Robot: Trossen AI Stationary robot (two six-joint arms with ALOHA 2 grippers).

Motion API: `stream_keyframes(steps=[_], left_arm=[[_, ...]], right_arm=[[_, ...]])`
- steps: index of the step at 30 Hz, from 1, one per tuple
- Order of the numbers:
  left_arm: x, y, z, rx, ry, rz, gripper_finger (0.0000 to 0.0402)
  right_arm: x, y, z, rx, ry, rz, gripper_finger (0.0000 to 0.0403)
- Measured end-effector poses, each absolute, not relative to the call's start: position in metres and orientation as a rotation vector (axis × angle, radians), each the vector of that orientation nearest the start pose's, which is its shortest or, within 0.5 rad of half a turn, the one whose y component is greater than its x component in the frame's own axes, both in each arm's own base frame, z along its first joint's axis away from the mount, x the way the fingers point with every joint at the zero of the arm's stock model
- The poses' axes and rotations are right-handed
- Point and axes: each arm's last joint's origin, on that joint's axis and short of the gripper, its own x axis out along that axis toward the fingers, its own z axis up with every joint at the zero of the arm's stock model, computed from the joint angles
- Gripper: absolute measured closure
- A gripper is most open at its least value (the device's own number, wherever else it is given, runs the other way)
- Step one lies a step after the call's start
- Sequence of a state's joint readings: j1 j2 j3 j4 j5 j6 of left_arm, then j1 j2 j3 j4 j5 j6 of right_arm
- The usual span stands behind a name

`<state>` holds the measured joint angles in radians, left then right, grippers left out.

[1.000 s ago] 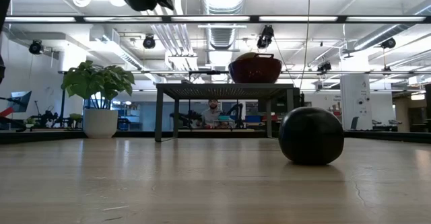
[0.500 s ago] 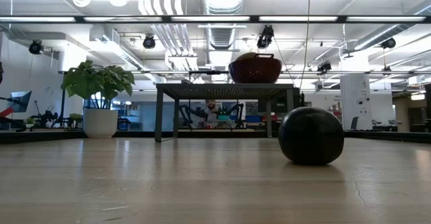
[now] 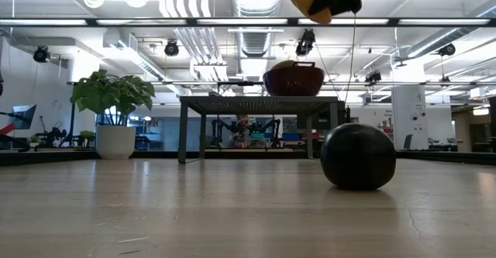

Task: Pick & Place Fruit
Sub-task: Put the yellow mango into the violet strainer bowl on the shelf

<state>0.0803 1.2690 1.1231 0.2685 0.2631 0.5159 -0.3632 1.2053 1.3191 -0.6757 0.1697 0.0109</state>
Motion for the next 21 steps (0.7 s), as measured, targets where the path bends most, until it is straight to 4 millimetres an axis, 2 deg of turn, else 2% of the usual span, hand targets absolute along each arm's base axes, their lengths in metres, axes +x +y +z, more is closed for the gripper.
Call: stream_keyframes(steps=[4,8,15,21], left_arm=[[0.288,0.016,0.388,0.533,-0.157,-0.15,0.0037],[0.288,0.016,0.384,0.53,-0.137,-0.155,0.0037],[0.288,0.016,0.382,0.531,-0.118,-0.16,0.0037],[0.288,0.016,0.382,0.531,-0.119,-0.16,0.0037]], right_arm=[[0.223,-0.119,0.384,0.131,0.573,-0.542,0.0182],[0.227,-0.139,0.374,0.209,0.603,-0.564,0.0183],[0.24,-0.152,0.357,0.27,0.654,-0.584,0.0183],[0.242,-0.159,0.352,0.305,0.669,-0.613,0.0177]])
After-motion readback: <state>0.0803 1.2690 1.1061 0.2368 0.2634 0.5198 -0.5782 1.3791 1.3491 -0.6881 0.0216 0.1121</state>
